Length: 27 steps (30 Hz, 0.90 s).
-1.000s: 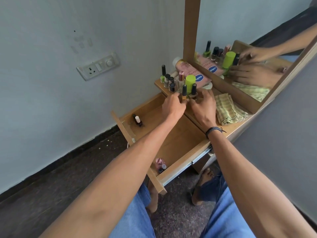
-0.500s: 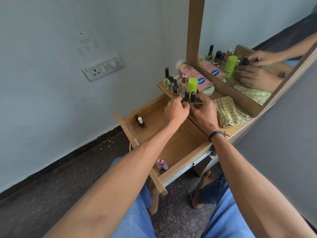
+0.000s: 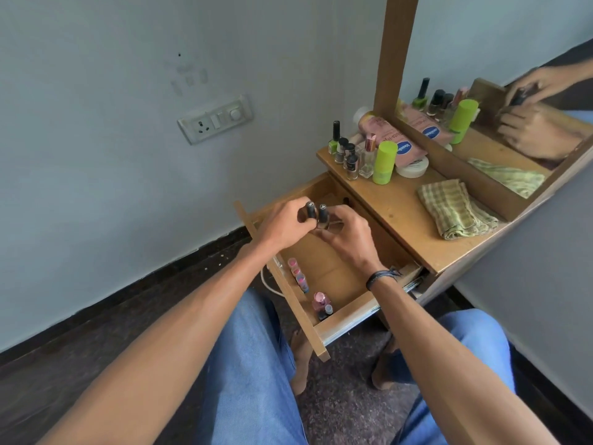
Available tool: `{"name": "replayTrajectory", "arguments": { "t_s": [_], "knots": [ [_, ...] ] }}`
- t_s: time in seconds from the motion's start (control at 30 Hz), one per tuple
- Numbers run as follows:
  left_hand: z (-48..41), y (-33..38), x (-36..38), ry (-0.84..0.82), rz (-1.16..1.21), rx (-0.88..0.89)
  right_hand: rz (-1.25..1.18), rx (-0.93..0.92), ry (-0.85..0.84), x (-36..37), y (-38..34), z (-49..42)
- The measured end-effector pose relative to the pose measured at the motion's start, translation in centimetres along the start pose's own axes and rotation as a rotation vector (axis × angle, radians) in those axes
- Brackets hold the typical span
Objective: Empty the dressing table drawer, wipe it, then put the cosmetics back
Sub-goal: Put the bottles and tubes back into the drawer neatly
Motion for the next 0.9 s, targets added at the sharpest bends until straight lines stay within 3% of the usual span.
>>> {"name": "replayTrajectory", "arguments": {
  "t_s": [0.23, 0.43, 0.9],
  "knots": [
    [0.3, -4.2, -0.9, -0.141, -0.176, -0.100, 0.038, 0.092, -0.191, 4.8, 1.4, 0.6],
    [-0.2, -5.8, -0.2, -0.120, -0.395, -0.071, 0.051, 0.143, -0.232, 5.7, 2.9, 1.2],
    [-0.6, -7.2, 1.6, -0.040, -0.504, -0.102, 0.118, 0.127, -0.322, 8.2, 3.1, -0.2]
  ]
}}
Point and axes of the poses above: each hand's wrist, its own z-axis away from the middle knuckle, its own x-axis out of the palm, y = z × x, the point moved 4 cm from there along -z, towards the middle knuckle, and after that the axes turned 5 degrees about y, right-handed, at the moved point
